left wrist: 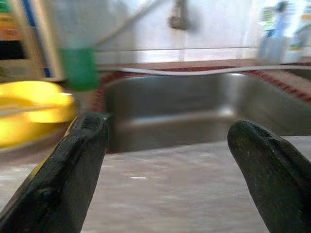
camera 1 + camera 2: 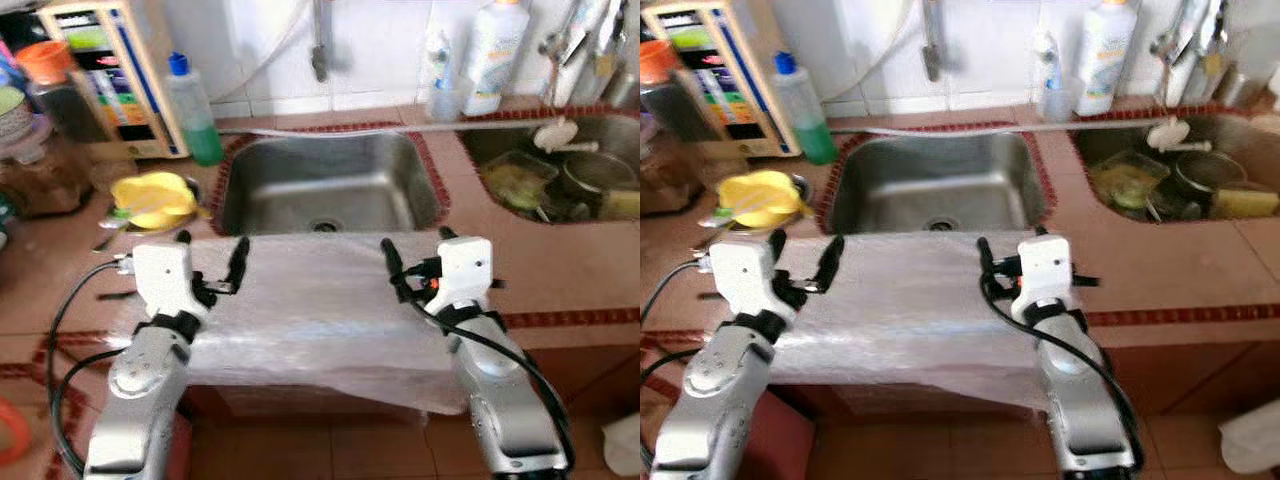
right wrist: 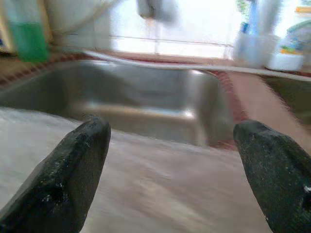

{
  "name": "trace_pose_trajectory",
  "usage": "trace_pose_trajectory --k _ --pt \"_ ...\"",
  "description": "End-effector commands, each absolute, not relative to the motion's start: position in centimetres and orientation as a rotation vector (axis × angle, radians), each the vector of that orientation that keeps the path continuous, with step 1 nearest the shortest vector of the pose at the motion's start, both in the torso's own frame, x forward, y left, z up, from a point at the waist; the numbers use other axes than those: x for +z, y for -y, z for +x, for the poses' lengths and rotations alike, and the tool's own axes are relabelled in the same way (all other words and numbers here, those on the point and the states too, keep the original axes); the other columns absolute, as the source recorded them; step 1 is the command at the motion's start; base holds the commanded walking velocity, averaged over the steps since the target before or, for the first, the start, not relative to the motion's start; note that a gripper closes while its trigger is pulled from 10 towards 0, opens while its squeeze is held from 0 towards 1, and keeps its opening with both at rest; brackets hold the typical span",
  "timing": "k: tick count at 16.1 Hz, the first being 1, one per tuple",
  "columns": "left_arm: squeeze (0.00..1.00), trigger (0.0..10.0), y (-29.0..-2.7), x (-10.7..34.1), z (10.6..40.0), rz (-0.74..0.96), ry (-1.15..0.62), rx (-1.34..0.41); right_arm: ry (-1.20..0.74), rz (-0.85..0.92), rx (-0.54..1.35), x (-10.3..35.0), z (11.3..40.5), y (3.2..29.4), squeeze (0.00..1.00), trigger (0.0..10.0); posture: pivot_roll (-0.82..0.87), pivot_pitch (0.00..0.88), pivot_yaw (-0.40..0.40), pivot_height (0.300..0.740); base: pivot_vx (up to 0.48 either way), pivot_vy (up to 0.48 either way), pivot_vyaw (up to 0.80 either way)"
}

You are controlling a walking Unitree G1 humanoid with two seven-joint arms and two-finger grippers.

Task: Kitchen organization

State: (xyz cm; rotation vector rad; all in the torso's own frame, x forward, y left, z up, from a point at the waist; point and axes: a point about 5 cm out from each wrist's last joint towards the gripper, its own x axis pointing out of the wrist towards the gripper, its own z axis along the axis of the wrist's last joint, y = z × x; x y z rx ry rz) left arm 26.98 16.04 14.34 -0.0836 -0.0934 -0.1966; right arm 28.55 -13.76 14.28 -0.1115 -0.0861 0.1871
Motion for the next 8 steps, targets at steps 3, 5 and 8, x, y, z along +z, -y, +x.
trace_pose_trajectory --k 3,5,8 --pt "0.0 10.0 -16.65 14.29 27.04 -0.081 0.088 -0.177 0.103 -0.1 0.182 14.66 28.55 13.62 0.0 10.0 -0.19 0.089 0.101 0.74 0.0 -0.085 0.0" --pt "0.0 10.0 -16.67 14.29 27.06 -0.076 0.089 -0.177 0.103 -0.1 0.182 14.66 28.55 13.61 0.0 10.0 -0.19 0.089 0.101 0.74 0.0 0.0 0.0" --pt "0.0 10.0 -17.15 14.29 27.24 -0.057 0.107 -0.141 0.11 -0.102 0.186 14.84 28.59 13.54 0.0 10.0 -0.19 0.085 0.099 0.74 0.0 0.0 0.0"
